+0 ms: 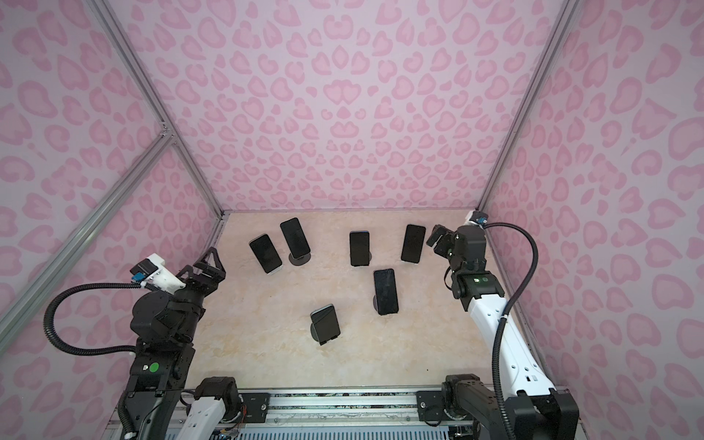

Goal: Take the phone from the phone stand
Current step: 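Move the right gripper over the purple-edged phone while the left gripper moves forward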

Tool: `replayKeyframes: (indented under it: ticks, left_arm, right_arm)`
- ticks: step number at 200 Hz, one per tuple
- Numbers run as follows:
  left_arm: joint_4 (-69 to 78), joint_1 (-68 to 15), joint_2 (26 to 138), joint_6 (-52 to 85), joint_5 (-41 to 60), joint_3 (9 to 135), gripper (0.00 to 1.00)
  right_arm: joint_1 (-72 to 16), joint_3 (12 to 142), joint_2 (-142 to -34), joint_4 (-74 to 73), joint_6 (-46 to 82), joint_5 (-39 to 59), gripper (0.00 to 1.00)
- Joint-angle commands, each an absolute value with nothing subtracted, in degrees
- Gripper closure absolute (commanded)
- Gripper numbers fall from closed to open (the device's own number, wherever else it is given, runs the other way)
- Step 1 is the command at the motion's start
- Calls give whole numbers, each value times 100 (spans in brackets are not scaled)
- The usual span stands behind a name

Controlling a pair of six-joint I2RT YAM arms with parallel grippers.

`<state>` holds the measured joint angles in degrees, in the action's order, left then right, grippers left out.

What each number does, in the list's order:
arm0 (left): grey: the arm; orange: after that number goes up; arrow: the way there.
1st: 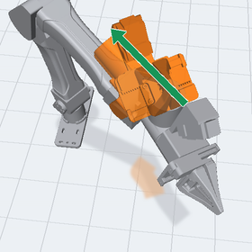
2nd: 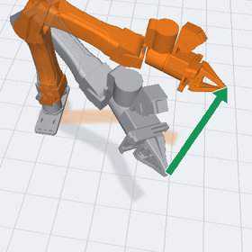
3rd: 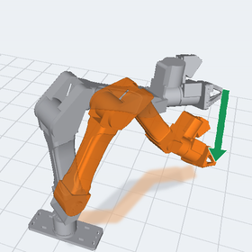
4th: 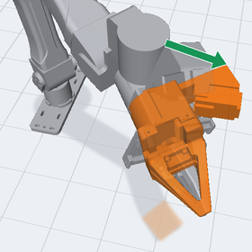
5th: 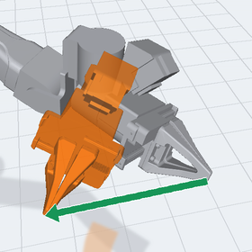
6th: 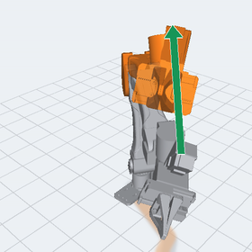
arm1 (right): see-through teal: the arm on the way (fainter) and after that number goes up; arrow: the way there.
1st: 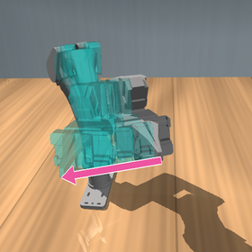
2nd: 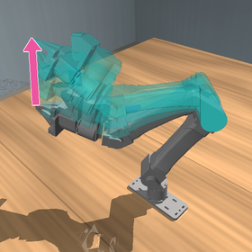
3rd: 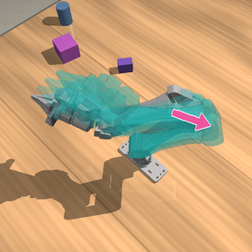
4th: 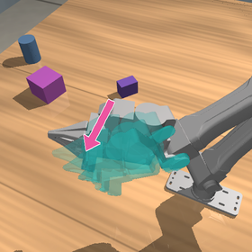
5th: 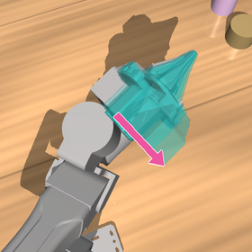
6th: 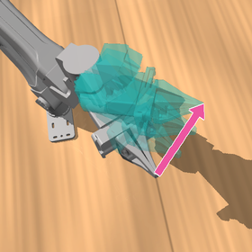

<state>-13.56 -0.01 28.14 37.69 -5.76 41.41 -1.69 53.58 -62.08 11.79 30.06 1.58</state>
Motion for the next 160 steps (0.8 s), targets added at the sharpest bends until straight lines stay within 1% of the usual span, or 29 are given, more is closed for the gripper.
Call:
replayKeyframes:
  ticks: [1,23,44,77,110,133,160]
  left_arm:
    - [-2381,0,2748,4360,-41,4140,3]
    - [-2219,0,2559,4338,501,3760,2]
    - [-1889,0,2529,4494,1093,3398,2]
    - [-1363,-80,2880,4505,2170,3139,2]
    - [-849,-673,2915,4526,2242,2858,3]
    - [-816,-1253,2969,4290,1973,2880,3]
    - [-819,-1513,3235,4245,1999,2997,2]
  right_arm:
    - [-472,5505,-5992,1632,2848,1148,0]
    - [-1285,5764,-5963,2281,2159,314,0]
    - [-1916,5604,-6005,2473,1990,48,0]
    - [-2904,5207,-6157,2540,1916,-529,0]
    - [-3317,5079,-6512,2599,1925,-674,0]
    - [-3461,5000,-6615,2443,1871,-579,0]
    - [-3481,5049,-6803,2304,1843,-495,0]
